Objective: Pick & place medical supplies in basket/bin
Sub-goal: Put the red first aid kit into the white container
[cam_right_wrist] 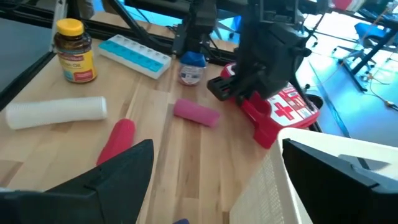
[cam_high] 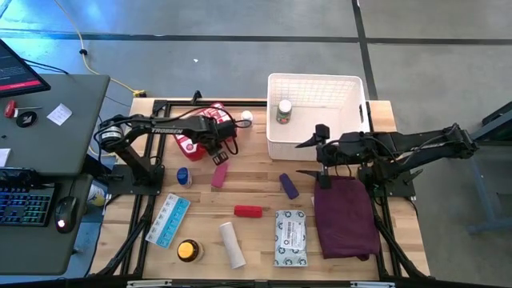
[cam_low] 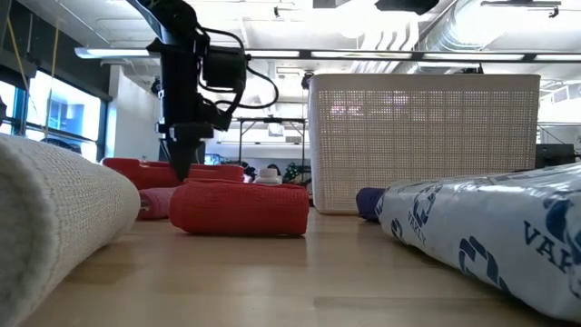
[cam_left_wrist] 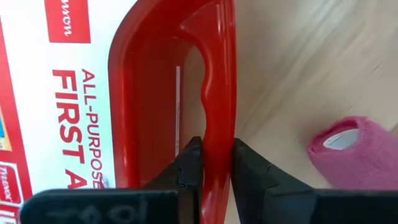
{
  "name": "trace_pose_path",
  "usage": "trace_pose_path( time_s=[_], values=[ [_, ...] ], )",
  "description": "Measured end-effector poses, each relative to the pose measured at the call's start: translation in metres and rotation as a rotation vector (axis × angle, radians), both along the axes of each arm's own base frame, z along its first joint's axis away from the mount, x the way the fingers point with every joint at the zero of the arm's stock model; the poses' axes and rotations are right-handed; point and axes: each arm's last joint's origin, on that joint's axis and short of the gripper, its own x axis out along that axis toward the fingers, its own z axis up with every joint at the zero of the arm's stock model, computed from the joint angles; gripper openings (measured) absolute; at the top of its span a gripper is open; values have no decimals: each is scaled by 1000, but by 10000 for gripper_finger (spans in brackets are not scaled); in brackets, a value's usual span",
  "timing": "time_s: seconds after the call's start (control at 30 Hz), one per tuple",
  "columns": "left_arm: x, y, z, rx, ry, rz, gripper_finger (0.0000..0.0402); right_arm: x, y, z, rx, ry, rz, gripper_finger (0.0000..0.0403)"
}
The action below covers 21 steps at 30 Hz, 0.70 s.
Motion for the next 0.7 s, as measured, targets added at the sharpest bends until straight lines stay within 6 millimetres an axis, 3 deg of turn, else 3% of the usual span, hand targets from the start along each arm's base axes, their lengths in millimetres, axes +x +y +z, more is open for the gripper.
trace_pose_path(
  time_s=[0.17,0.33,0.47,0.7],
  values=[
    [-2,1,6,27,52,14,91,0,0,0,8,-1,-4,346],
    [0,4,26,98,98,26,90,0,0,0,47,-4,-12,346],
    [5,1,51,167,117,14,90,0,0,0,56,-5,-19,346],
    [20,-18,113,288,50,-29,90,-3,2,10,71,-94,-28,346]
  ],
)
